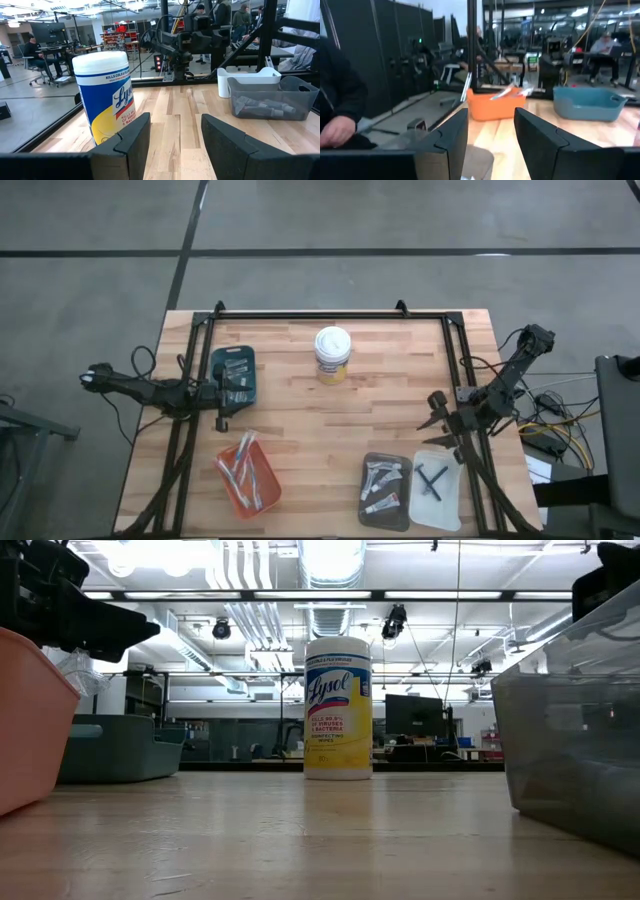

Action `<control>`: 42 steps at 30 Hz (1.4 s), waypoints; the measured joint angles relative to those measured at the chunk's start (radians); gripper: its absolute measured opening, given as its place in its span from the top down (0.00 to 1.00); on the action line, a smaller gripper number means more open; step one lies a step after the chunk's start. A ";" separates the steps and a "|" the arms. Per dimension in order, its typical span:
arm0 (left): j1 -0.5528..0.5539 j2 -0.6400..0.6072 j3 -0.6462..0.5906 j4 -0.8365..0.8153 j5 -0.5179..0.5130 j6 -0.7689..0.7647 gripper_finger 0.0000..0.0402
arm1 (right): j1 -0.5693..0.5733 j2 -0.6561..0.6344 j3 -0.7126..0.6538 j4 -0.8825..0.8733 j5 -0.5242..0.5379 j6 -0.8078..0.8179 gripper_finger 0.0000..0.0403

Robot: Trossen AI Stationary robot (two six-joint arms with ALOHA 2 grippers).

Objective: Pick & Place Travel size toiletries
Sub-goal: Return to Home Position

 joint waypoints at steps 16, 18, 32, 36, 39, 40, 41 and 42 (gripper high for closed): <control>0.000 0.002 0.000 0.009 0.000 0.000 0.54 | -0.003 -0.295 -0.008 0.023 -0.030 -0.423 0.64; 0.000 0.004 0.000 0.012 0.000 0.000 0.54 | -0.003 -0.293 -0.008 0.039 -0.032 -0.464 0.63; 0.000 0.005 0.000 0.016 0.000 0.000 0.54 | -0.013 -0.295 -0.007 0.047 0.074 -0.463 0.65; 0.000 0.005 0.000 0.017 0.000 0.000 0.54 | -0.055 -0.294 -0.007 0.042 -0.065 -0.452 0.65; 0.000 0.005 0.000 0.018 0.000 0.000 0.54 | -0.103 -0.293 -0.007 0.027 -0.164 -0.443 0.64; 0.000 0.005 0.000 0.018 0.000 0.000 0.54 | -0.122 -0.294 -0.007 0.019 -0.165 -0.425 0.64; 0.000 0.005 0.000 0.018 0.000 0.000 0.54 | -0.143 -0.294 -0.007 0.008 -0.165 -0.405 0.64; 0.000 0.005 0.000 0.018 0.000 0.000 0.54 | -0.164 -0.294 -0.007 -0.007 -0.166 -0.385 0.64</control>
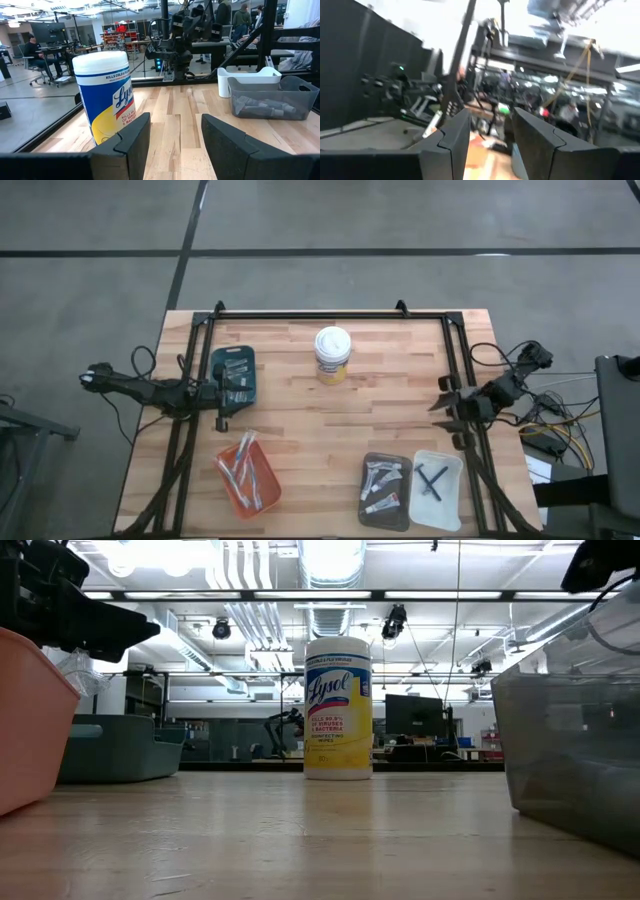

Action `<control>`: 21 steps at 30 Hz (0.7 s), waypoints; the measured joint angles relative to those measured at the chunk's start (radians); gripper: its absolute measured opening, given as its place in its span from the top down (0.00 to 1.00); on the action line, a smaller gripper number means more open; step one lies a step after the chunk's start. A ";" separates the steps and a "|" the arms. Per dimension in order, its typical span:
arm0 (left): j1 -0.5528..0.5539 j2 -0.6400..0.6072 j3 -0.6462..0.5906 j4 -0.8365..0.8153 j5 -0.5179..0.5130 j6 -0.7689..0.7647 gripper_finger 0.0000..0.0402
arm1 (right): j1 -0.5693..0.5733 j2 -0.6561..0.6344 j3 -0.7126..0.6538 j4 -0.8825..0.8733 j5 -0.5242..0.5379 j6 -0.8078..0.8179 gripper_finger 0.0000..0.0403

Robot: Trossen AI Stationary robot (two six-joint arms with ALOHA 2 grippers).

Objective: Pick & Place Travel size toiletries
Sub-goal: Return to Home Position

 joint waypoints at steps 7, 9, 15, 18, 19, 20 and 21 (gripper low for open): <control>0.000 0.000 0.000 0.001 0.000 0.000 0.54 | -0.138 0.000 0.000 -0.099 -0.009 0.074 0.66; 0.000 0.000 0.000 0.001 0.000 0.000 0.54 | -0.184 0.001 0.000 -0.122 -0.062 0.089 0.66; 0.000 0.000 0.000 0.002 0.000 0.000 0.54 | -0.336 0.002 0.000 -0.130 -0.256 0.109 0.66; 0.000 0.000 0.000 0.002 0.000 0.000 0.54 | -0.419 0.002 0.000 -0.163 -0.260 0.156 0.65; 0.000 0.000 0.000 0.002 0.000 0.000 0.54 | -0.446 0.002 0.000 -0.174 -0.275 0.174 0.65; 0.000 0.000 0.000 0.002 0.000 0.000 0.54 | -0.473 0.001 0.000 -0.180 -0.302 0.189 0.65; 0.000 0.000 0.000 0.002 0.000 0.000 0.54 | -0.500 0.002 0.000 -0.187 -0.341 0.197 0.65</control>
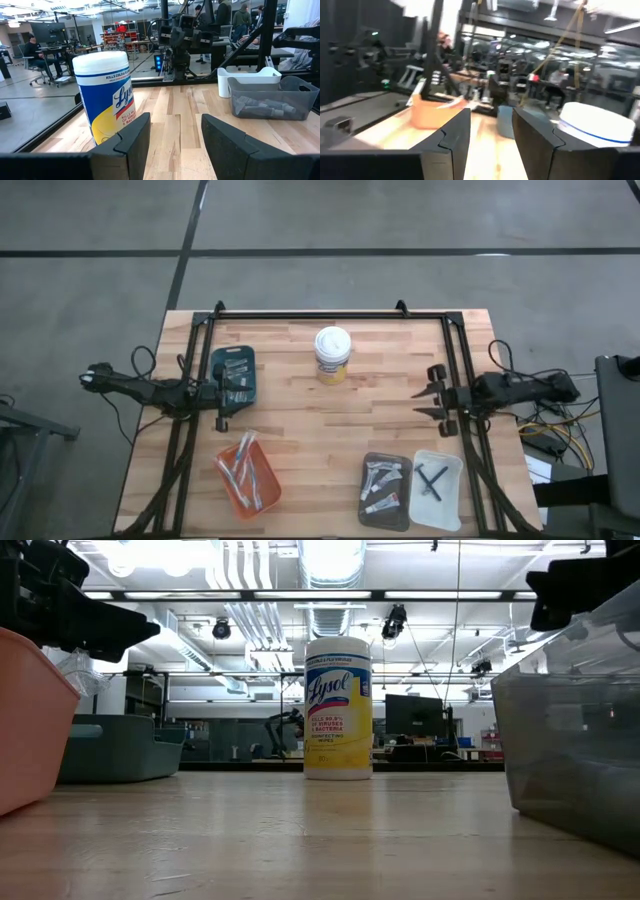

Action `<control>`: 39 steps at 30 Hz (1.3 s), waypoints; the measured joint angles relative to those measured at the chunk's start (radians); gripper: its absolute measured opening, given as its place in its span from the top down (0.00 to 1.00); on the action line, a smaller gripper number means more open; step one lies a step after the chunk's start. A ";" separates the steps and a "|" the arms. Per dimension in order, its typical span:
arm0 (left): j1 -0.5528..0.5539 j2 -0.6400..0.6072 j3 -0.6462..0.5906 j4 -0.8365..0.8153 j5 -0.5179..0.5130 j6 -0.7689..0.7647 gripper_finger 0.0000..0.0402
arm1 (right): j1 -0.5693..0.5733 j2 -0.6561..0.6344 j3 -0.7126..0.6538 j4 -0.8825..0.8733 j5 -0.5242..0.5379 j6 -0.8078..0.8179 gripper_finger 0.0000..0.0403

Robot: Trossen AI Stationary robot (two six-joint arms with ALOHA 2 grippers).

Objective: Pick & Place Travel size toiletries
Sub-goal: Return to Home Position

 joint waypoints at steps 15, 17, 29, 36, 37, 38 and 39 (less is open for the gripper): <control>0.000 0.000 0.000 0.004 0.000 0.000 0.54 | -0.118 0.072 -0.001 -0.136 -0.176 -0.009 0.68; 0.000 0.000 0.000 0.004 0.000 0.000 0.54 | -0.118 0.085 -0.001 -0.136 -0.176 -0.007 0.68; 0.000 0.000 0.000 0.000 0.000 0.000 0.54 | -0.118 0.124 -0.001 -0.135 -0.176 -0.006 0.65; 0.000 0.000 0.000 0.000 0.000 0.000 0.54 | -0.117 0.124 -0.001 -0.135 -0.176 -0.006 0.66; 0.000 0.000 0.000 0.000 0.000 0.000 0.54 | -0.117 0.124 -0.001 -0.135 -0.176 -0.006 0.67; 0.000 0.000 0.000 0.000 0.000 0.000 0.54 | -0.117 0.124 -0.001 -0.135 -0.176 -0.006 0.67; 0.000 0.000 0.000 0.000 0.000 0.000 0.54 | -0.117 0.124 -0.001 -0.135 -0.176 -0.006 0.67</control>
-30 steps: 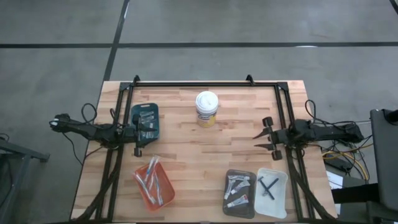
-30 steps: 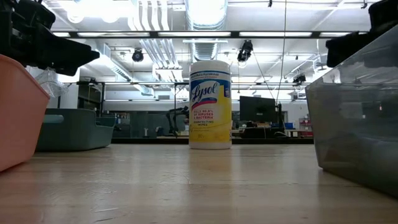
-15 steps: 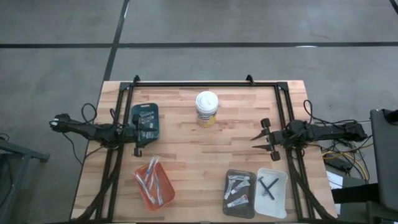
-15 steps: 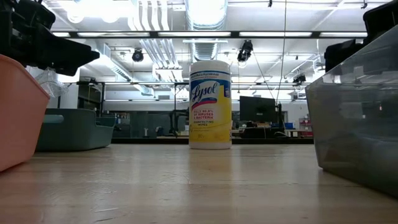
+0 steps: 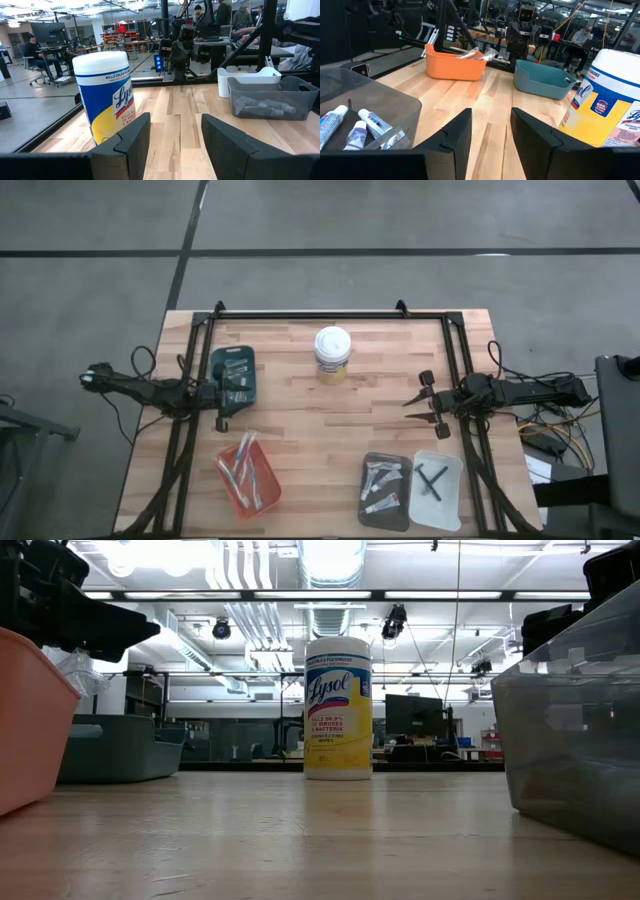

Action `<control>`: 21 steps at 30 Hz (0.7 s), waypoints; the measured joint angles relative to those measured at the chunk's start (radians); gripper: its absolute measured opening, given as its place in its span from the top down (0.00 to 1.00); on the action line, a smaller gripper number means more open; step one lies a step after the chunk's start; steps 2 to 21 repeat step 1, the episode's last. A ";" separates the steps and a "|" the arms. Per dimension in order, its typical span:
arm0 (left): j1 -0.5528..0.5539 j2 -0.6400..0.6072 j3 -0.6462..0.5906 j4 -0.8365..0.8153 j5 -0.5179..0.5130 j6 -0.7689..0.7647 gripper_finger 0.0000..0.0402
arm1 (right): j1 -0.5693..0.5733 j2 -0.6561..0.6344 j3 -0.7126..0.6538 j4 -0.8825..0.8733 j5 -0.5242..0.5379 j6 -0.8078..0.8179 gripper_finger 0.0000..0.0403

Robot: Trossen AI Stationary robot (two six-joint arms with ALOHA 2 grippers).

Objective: Pick & Place Travel size toiletries
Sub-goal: Return to Home Position

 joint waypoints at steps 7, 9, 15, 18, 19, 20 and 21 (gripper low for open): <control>0.000 0.000 0.000 0.000 0.000 0.000 0.54 | 0.000 0.000 0.000 0.000 0.000 0.000 0.68; 0.000 0.000 0.000 0.000 0.000 0.000 0.54 | 0.000 0.000 0.000 0.000 0.000 0.000 0.68; 0.000 0.000 0.000 0.000 0.000 0.000 0.54 | 0.000 0.000 0.000 0.000 0.000 0.000 0.68; 0.000 0.000 0.000 0.000 0.000 0.000 0.54 | 0.000 0.000 0.000 0.000 0.000 0.000 0.68; 0.000 0.000 0.000 0.000 0.000 0.000 0.54 | 0.000 0.000 0.000 0.000 0.000 0.000 0.68; 0.000 0.000 0.000 0.000 0.000 0.000 0.54 | 0.000 0.000 0.000 0.000 0.000 0.000 0.68; 0.000 0.000 0.000 0.000 0.000 0.000 0.54 | 0.000 0.000 0.000 0.000 0.000 0.000 0.68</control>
